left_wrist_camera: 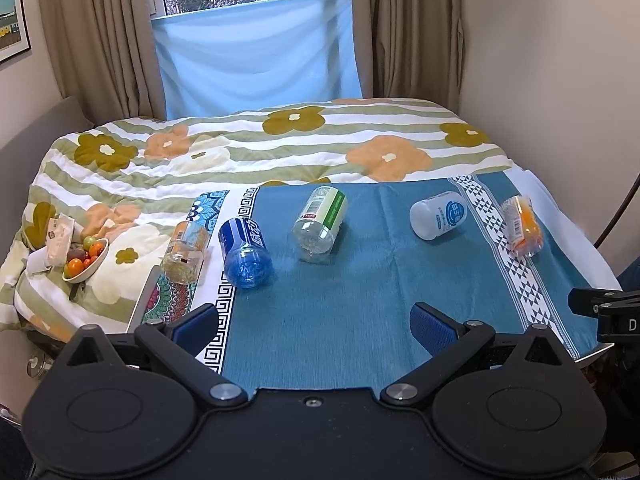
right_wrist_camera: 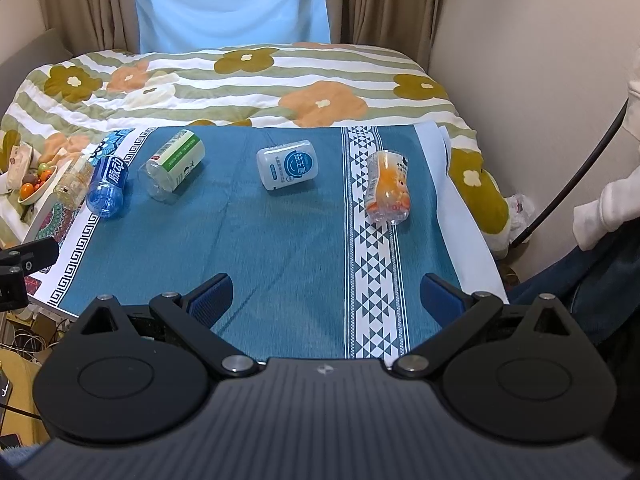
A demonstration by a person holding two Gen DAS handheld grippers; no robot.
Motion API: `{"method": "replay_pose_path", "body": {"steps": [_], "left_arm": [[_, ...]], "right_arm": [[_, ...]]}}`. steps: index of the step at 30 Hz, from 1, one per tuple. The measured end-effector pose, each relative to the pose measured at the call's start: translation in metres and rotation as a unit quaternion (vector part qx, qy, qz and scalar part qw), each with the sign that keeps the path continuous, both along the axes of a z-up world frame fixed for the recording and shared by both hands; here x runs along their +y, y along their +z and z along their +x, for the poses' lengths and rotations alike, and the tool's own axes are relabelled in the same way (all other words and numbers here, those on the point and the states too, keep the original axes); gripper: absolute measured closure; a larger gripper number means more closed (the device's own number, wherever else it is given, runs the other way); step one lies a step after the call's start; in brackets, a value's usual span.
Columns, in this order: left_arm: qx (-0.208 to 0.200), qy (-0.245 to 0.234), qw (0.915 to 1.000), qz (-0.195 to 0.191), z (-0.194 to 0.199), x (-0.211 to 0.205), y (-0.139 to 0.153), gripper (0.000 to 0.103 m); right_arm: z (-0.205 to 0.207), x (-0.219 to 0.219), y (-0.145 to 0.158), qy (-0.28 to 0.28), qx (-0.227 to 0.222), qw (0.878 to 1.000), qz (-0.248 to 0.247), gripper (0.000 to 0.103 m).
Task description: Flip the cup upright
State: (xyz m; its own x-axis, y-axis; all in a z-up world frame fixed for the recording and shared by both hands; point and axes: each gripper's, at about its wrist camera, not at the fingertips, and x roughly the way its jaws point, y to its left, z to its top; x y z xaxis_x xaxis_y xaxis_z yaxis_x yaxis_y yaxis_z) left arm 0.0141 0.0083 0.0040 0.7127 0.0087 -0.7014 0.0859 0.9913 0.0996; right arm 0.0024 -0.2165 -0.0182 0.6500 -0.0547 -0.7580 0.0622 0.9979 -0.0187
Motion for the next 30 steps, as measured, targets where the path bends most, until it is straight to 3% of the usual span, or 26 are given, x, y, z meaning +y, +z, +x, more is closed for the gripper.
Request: {"method": "replay_pose_path", "body": {"steps": [30], "left_arm": [[0.004, 0.009, 0.9999, 0.002, 0.016, 0.002, 0.006, 0.0]], "right_arm": [[0.016, 0.004, 0.005, 0.004, 0.007, 1.0, -0.004, 0.0]]}}
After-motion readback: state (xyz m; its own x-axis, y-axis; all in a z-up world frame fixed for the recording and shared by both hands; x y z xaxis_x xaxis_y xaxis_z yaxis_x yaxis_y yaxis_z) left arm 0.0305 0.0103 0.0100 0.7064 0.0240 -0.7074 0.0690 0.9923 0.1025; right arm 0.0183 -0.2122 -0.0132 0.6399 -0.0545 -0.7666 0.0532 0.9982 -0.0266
